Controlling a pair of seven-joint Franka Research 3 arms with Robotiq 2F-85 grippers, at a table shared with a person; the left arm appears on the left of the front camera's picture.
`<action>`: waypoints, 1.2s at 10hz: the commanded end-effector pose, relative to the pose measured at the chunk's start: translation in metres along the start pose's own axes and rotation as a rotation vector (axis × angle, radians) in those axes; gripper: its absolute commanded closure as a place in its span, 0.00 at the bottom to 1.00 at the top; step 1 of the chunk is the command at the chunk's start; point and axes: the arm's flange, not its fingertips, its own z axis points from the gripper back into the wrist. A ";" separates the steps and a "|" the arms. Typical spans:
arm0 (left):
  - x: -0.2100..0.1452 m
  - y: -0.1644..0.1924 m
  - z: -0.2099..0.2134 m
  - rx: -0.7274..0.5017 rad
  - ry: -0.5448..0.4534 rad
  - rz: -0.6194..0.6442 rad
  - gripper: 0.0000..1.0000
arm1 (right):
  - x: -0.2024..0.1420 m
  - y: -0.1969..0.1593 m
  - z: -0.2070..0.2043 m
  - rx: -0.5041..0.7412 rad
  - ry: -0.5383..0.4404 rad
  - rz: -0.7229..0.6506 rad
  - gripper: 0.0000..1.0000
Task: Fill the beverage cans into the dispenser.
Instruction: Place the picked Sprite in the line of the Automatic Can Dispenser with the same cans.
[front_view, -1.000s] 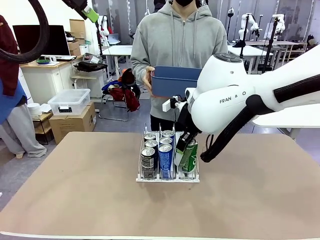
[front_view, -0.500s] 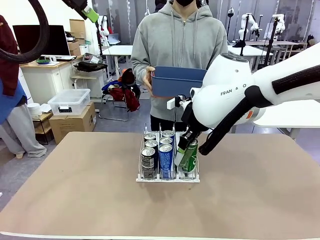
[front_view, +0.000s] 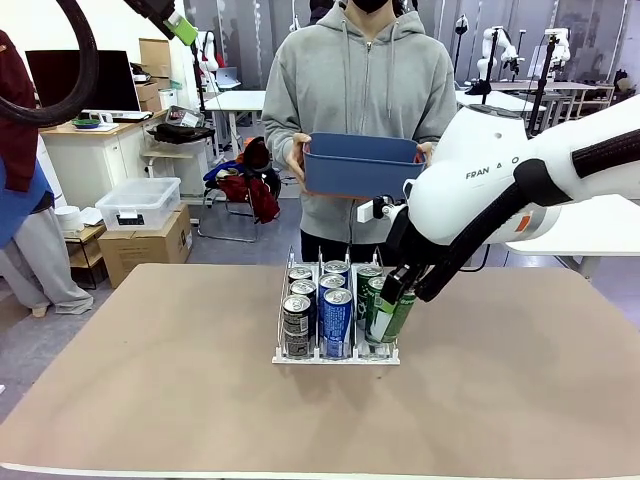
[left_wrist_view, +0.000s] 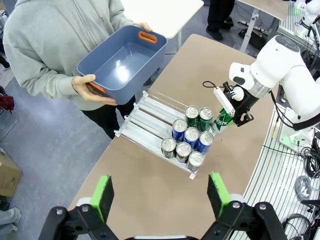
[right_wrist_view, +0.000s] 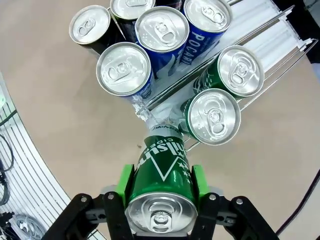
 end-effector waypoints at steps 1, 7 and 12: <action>-0.003 0.000 0.001 -0.016 -0.006 -0.007 0.00 | 0.007 -0.019 -0.003 -0.058 -0.024 0.010 0.42; -0.003 0.000 0.001 -0.016 -0.006 -0.007 0.00 | 0.034 -0.018 -0.030 -0.103 -0.006 0.021 0.42; -0.003 0.000 0.001 -0.016 -0.006 -0.007 0.00 | 0.038 -0.013 -0.047 -0.035 0.089 0.019 0.42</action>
